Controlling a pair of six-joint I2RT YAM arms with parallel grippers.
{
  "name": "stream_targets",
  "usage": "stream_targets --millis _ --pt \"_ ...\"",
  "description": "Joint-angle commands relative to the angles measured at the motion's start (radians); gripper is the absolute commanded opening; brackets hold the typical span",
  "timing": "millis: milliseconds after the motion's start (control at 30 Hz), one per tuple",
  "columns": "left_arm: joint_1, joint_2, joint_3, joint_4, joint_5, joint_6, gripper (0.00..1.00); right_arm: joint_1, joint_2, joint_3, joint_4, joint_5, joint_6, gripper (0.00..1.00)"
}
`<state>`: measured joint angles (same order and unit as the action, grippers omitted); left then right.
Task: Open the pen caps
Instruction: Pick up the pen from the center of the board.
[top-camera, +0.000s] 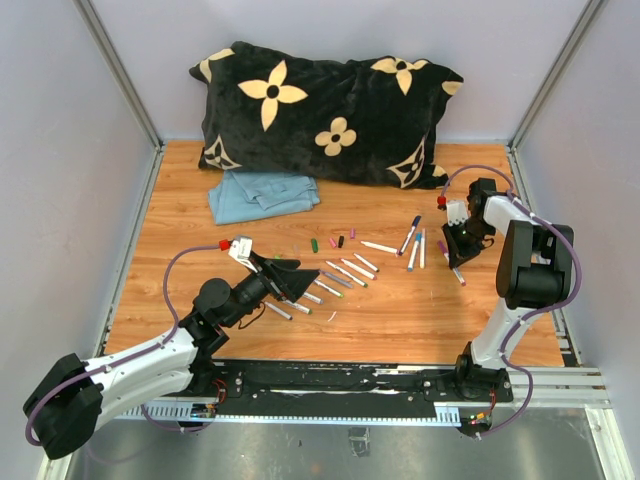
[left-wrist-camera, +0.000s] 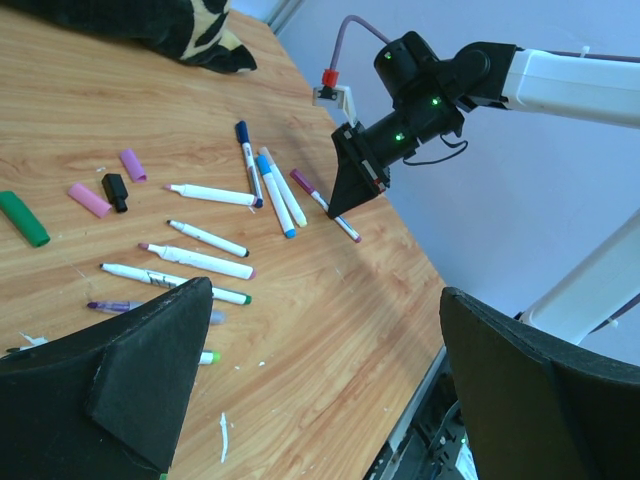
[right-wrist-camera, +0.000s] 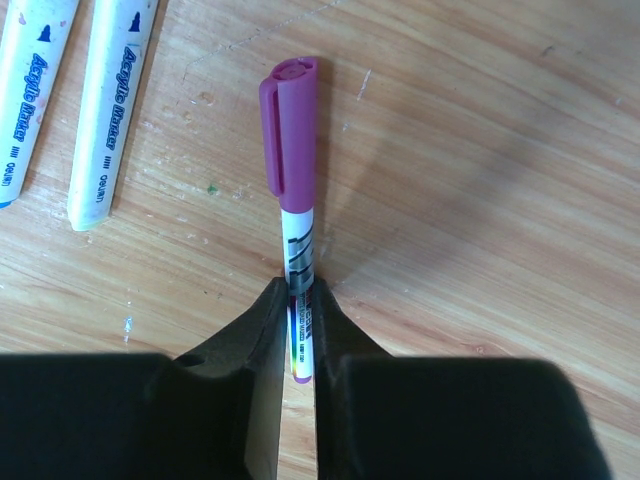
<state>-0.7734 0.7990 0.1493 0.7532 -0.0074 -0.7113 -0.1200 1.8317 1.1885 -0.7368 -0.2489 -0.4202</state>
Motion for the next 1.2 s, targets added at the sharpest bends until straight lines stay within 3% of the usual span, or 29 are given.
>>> stream_targets --millis 0,567,1167 --pt "0.007 -0.012 -0.011 0.009 -0.017 0.012 0.99 0.019 0.019 0.017 -0.029 0.034 -0.018 0.05" --pt "0.007 0.006 -0.001 0.017 -0.015 0.011 0.99 0.032 -0.012 0.013 -0.022 0.017 -0.029 0.04" --pt "0.007 0.002 -0.004 0.015 -0.013 0.004 0.99 0.043 -0.004 0.011 -0.019 0.026 -0.028 0.14"
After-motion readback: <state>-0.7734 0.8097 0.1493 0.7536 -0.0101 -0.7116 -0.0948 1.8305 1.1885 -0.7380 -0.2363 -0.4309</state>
